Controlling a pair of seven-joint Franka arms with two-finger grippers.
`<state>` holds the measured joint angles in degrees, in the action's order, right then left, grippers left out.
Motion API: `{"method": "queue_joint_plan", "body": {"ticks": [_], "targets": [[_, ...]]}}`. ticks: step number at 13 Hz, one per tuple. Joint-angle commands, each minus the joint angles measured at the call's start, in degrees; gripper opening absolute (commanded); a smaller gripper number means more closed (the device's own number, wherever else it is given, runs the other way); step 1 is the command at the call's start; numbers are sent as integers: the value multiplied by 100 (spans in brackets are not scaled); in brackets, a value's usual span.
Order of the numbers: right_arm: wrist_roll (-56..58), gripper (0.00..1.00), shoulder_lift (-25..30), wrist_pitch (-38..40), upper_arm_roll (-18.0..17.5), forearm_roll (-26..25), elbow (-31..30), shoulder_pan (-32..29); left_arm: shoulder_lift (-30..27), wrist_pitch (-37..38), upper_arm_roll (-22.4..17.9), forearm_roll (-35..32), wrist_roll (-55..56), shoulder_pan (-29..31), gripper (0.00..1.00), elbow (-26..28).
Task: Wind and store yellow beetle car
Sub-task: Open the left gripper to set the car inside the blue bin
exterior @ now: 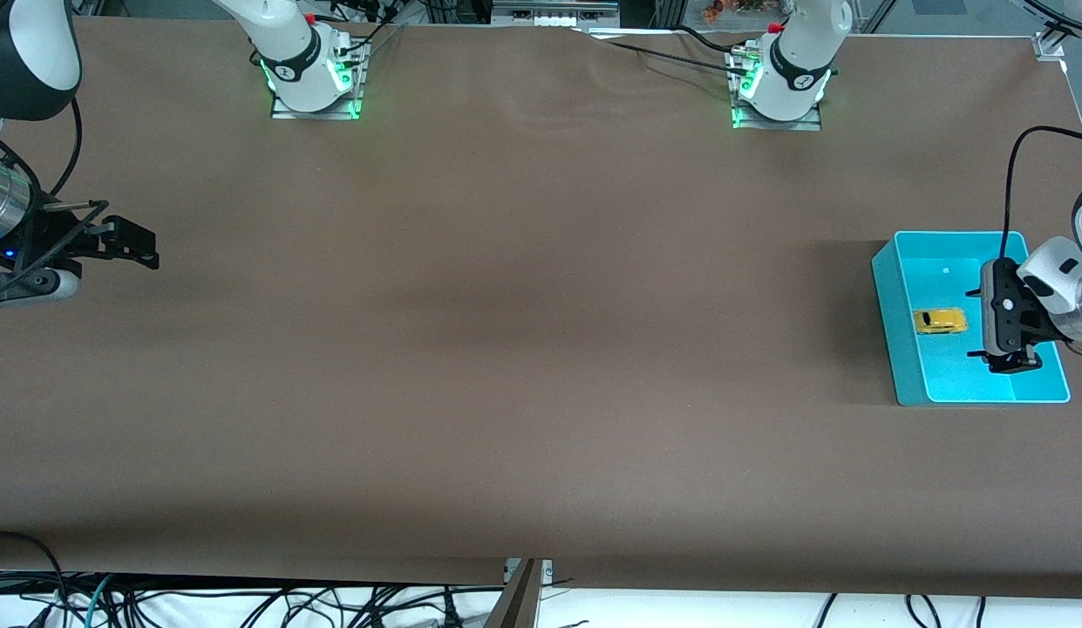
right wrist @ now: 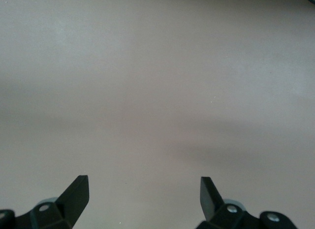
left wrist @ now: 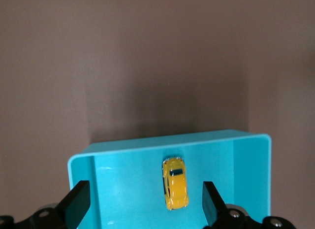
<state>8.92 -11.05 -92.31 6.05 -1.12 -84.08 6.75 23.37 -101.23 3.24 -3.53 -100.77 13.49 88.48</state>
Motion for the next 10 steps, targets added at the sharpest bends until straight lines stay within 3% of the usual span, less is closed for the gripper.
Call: {"method": "queue_joint_plan", "body": {"ticks": [1,5,10], "targets": [[-57,100,59,-59,-34,-46,-65,-33,62,864,-16,-139,670,-432,100,-628],[-66,100,59,-59,-34,-46,-65,-33,-34,1613,-7,-34,2171,-934,100,-753],[-49,100,59,-59,-34,-46,-65,-24,-412,2229,-7,282,4930,-1550,100,-1042]]}}
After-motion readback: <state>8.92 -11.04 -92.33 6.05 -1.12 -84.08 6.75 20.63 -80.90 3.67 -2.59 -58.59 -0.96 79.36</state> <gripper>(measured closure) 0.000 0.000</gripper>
